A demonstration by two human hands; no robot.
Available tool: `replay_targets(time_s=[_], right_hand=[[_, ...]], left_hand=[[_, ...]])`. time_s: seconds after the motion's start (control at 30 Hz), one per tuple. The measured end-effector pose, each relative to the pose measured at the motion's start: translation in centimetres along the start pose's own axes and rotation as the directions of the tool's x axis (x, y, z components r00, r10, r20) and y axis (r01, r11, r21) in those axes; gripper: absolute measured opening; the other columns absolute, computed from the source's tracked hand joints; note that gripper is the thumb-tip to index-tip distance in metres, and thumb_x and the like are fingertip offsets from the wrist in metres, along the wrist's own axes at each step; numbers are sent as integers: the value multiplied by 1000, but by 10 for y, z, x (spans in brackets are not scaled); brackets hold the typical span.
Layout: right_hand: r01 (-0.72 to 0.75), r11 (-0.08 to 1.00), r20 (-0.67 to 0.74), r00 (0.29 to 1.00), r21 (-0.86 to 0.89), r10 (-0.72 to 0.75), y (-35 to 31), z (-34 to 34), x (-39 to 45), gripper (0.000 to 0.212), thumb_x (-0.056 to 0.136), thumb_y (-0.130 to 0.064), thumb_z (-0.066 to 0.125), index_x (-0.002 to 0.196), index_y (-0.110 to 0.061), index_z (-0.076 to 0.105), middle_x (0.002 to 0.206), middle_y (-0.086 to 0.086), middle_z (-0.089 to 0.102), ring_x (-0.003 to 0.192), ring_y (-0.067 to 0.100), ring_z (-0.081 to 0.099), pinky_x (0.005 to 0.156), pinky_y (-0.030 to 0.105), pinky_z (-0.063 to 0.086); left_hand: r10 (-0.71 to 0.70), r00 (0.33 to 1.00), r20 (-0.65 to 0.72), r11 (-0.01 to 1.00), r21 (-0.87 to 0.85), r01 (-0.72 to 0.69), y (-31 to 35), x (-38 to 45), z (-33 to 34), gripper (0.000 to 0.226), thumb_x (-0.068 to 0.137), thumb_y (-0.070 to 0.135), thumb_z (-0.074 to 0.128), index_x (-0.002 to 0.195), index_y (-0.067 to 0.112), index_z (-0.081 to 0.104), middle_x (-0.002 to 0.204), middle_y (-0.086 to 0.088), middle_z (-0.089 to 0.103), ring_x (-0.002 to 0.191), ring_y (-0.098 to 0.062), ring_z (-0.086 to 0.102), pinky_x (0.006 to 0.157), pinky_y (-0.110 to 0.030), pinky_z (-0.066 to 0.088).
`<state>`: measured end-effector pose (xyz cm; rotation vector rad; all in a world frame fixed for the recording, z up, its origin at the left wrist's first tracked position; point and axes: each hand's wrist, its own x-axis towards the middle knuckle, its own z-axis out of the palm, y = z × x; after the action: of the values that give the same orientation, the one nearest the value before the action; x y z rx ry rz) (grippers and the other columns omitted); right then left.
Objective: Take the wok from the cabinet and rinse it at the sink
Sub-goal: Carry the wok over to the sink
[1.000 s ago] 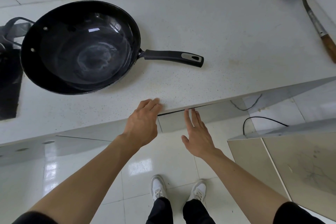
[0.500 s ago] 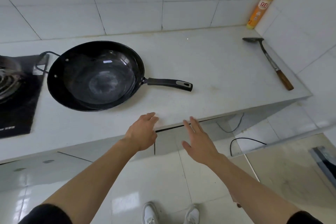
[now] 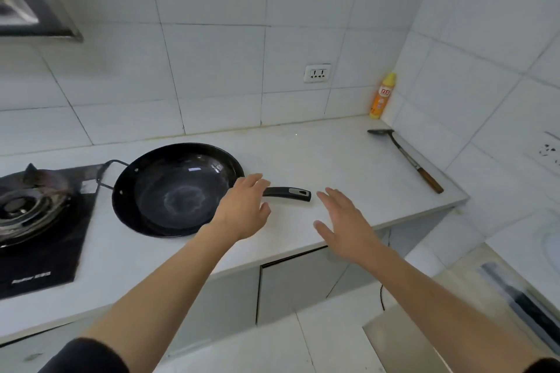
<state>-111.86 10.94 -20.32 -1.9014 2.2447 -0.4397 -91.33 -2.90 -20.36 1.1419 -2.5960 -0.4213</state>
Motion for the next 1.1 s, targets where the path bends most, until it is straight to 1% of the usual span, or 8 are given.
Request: replay_targets(time_s=[0.2,0.3,0.47,0.57,0.73,0.9,1.0,1.1], right_hand=[[50,999,-75,996,21,-48,-6,-24,13,62,99,-38,48,152,-17,24,161,2,16,148,16,10,114,24,9],[71,997,-61,996,32,-69,-4,-27,27,63,99,-39,47,152,-17,23,161,3,15,148,17,10,115,26,10],[111,988,-47,993,109,-107,-4,-27,59,60,100,-37,44,152,-16,23,161,3,14,148,16,8,117,28,10],[128,975,-41,992,181,-123,-4,-25,82,61,100,-37,46,152,-17,23,162,2,13,148,15,6,119,31,12],[181,963,-23,983,202,-180,-15,-17,125,61,100,-36,45,152,-17,21,162,2,12,148,17,6,119,34,13],[238,949,2,970,207,-244,-50,-9,160,60,99,-36,46,152,-18,23,162,1,12,148,17,6,119,34,13],[274,942,35,958,193,-285,-68,4,171,59,99,-38,45,151,-18,25,161,2,14,148,17,7,120,35,14],[269,952,98,954,149,-284,-81,19,184,60,99,-39,45,152,-20,24,162,1,12,148,17,6,120,36,14]], left_hand=[[-69,992,-106,996,-63,63,2,13,-23,49,91,22,53,139,13,48,148,-4,42,135,-26,37,109,-41,38],[-91,988,-125,994,-75,82,4,18,-25,47,91,21,54,137,12,49,147,-3,44,133,-25,37,108,-38,39],[-148,980,-134,989,-2,149,-2,23,-36,44,91,22,57,133,14,52,142,-1,48,128,-24,41,102,-37,42],[-198,971,-133,977,57,207,-13,28,-49,44,91,22,55,135,15,52,143,-1,48,130,-24,40,104,-36,40],[-292,942,-166,947,87,309,-40,23,-76,46,92,25,55,137,16,49,145,-1,45,133,-22,38,106,-36,39],[-387,898,-210,900,124,417,-83,2,-104,48,93,28,54,140,18,46,145,1,45,134,-20,36,108,-35,35],[-433,873,-223,879,108,464,-116,-7,-112,46,92,27,55,137,17,49,139,-1,51,128,-22,41,105,-37,38],[-447,870,-208,877,94,472,-146,-9,-111,46,92,29,54,136,17,50,134,-1,53,126,-21,43,102,-38,42]])
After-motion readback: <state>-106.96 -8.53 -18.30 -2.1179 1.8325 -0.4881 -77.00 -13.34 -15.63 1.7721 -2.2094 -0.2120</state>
